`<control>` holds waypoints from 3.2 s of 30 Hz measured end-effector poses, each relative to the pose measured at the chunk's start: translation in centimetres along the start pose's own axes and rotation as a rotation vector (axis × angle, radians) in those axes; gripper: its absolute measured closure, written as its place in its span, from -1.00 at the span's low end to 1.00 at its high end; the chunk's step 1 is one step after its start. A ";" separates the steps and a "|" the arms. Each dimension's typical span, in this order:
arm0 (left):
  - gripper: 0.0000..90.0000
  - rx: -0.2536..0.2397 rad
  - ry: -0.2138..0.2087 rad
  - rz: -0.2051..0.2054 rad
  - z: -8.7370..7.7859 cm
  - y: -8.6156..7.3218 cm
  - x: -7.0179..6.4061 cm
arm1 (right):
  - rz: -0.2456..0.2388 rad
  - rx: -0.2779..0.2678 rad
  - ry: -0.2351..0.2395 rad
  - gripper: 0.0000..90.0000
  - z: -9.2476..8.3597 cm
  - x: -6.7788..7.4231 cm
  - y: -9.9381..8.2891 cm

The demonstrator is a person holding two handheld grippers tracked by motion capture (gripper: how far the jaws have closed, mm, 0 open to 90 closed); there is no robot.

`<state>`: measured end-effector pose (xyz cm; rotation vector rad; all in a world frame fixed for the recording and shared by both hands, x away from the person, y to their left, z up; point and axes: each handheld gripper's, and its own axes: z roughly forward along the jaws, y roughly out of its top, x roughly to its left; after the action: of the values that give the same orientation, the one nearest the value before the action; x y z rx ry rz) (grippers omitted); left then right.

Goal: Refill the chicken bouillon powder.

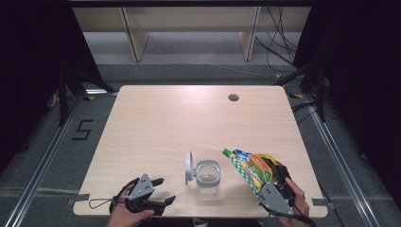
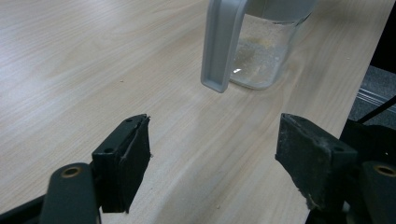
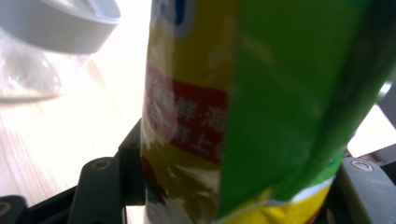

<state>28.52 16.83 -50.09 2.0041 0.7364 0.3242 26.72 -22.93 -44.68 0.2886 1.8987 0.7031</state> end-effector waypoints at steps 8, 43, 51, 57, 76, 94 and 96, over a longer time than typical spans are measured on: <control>-0.44 0.006 0.007 0.018 -0.3 0.0 0.1 | -0.156 0.016 -0.001 -0.16 -0.3 1.3 1.0; -0.43 0.008 0.018 0.038 -0.2 -0.2 0.4 | -0.744 0.101 -0.054 -0.14 1.5 2.9 1.8; -0.43 0.015 0.015 0.005 -0.2 -0.3 0.3 | -0.816 0.088 -0.086 -0.13 1.5 2.3 2.1; -0.43 0.017 0.018 0.009 -0.2 -0.2 0.3 | -0.879 0.085 -0.078 -0.11 1.7 2.0 2.4; -0.43 0.005 0.013 -0.007 -0.2 -0.2 0.2 | -1.049 0.120 -0.103 -0.07 1.6 1.3 3.7; -0.44 0.016 0.011 0.026 -0.2 -0.2 0.4 | -1.168 0.131 -0.094 -0.05 1.8 0.5 4.2; -0.43 0.012 0.008 0.025 -0.2 -0.2 0.4 | -1.150 0.131 -0.094 -0.04 1.9 0.6 4.2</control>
<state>28.66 17.30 -50.20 2.0255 0.7201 0.3440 27.64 -18.67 -43.19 -0.6532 1.6606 -0.2118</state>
